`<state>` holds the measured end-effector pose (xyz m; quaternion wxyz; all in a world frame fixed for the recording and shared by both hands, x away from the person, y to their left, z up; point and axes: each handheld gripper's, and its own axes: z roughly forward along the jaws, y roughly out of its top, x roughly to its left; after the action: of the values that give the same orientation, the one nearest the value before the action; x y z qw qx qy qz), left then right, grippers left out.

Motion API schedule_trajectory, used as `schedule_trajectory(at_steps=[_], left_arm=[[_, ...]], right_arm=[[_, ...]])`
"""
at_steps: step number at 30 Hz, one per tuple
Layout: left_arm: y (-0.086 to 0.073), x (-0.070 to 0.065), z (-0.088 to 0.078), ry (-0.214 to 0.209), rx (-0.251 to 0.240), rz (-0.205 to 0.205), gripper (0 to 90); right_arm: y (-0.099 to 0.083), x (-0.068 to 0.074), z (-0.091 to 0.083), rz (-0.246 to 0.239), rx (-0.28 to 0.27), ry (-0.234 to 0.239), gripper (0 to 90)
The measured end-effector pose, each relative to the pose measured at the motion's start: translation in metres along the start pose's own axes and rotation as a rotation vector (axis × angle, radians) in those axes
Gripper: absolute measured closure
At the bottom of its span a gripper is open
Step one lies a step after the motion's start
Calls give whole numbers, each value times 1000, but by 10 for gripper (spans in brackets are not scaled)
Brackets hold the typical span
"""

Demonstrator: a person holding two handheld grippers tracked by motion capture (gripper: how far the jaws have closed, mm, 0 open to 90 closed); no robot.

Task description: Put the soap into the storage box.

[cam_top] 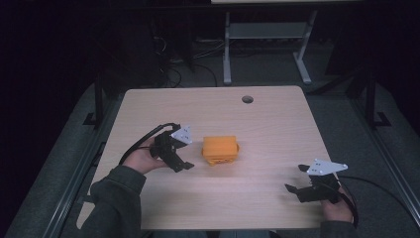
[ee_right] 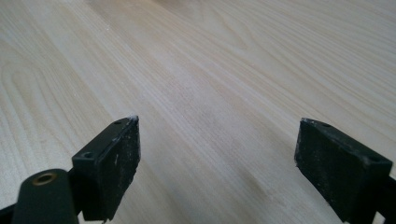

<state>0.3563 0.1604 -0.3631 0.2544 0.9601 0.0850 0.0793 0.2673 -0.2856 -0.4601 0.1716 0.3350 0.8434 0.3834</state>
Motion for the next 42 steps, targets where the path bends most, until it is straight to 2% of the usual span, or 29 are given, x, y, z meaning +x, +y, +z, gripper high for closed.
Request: schedule_trajectory(at_steps=[5, 6, 10, 14, 20, 25, 33, 38, 42], left_arm=[[-2, -1, -2, -6, 5, 0, 191], [-4, -2, -4, -6, -19, -10, 192], [-11, -3, -7, 7, -34, -14, 191], [-16, -5, -7, 11, -26, -17, 190], [-27, -11, -10, 19, -43, -30, 189], [-33, -15, -12, 26, -34, -25, 189], [-47, -23, -13, 31, -57, -50, 180], [-56, -26, -13, 40, -37, -44, 180], [-61, -29, -12, 50, -45, -59, 180]], right_arm=[[-1, 0, 0, 0, 7, 1, 137], [-1, 0, 1, -3, 6, 2, 137], [0, 0, 1, -2, 12, -2, 137], [-1, 0, 1, -2, 17, -3, 137], [-1, -1, 1, 4, 21, -7, 137], [-1, 0, 0, 8, 17, -8, 137], [-2, 0, -2, 7, 14, -13, 137], [-3, 0, -3, 16, 12, -15, 137], [-3, 0, -3, 15, 12, -16, 137]])
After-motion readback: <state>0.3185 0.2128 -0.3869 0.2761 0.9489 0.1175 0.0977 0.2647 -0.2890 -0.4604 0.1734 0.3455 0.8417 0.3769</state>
